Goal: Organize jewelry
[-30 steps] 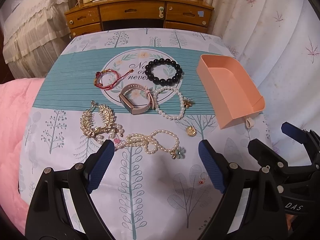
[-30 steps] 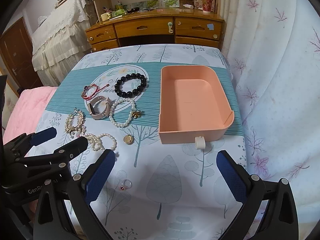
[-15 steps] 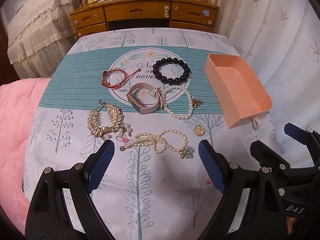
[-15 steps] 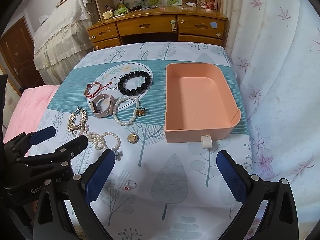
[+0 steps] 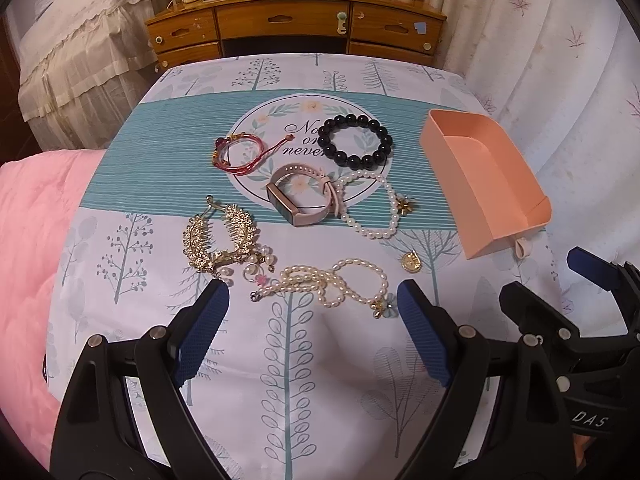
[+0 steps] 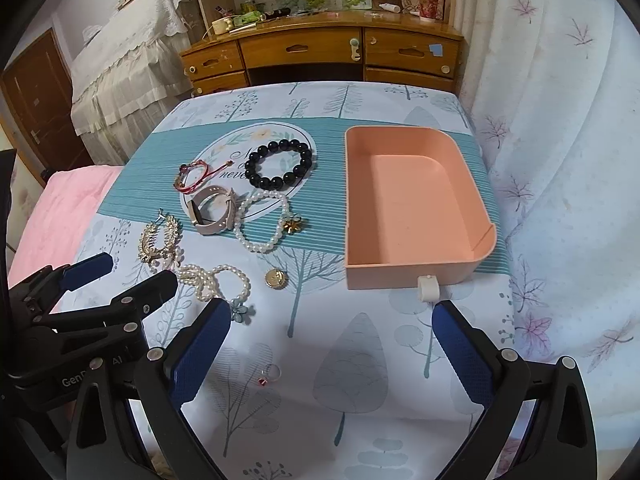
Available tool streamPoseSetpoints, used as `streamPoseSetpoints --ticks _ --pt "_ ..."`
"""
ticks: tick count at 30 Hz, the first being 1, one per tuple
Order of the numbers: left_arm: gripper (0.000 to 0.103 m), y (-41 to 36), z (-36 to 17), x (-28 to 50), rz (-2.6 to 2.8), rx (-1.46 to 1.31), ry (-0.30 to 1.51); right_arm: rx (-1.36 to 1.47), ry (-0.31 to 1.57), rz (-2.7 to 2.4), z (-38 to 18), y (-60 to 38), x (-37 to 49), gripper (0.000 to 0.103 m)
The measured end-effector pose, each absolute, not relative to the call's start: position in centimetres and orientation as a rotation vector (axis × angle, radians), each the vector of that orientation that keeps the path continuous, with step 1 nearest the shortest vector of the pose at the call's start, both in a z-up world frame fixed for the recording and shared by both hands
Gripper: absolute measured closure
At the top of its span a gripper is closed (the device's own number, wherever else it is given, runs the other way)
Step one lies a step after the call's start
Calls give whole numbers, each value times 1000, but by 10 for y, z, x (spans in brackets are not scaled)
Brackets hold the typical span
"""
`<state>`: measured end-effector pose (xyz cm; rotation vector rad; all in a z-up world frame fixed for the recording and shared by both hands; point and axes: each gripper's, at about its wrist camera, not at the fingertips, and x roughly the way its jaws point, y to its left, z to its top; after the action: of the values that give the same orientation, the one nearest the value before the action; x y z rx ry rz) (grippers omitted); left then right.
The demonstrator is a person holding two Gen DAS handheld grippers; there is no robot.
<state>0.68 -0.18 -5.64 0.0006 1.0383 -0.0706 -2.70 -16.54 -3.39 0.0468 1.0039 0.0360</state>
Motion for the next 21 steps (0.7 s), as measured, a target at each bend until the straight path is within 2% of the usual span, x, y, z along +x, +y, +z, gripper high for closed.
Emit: streamPoseSetpoints --ticks 6,14,21 --pt "18 -1 -57 7 -77 12 1036 35 1013 45 -36 -161 -26 5" --pt "18 0 -57 8 -90 37 1029 45 1050 66 -43 -158 -24 16" --pt "18 17 -45 17 -103 -1 1064 63 1079 100 -37 -158 -18 22"
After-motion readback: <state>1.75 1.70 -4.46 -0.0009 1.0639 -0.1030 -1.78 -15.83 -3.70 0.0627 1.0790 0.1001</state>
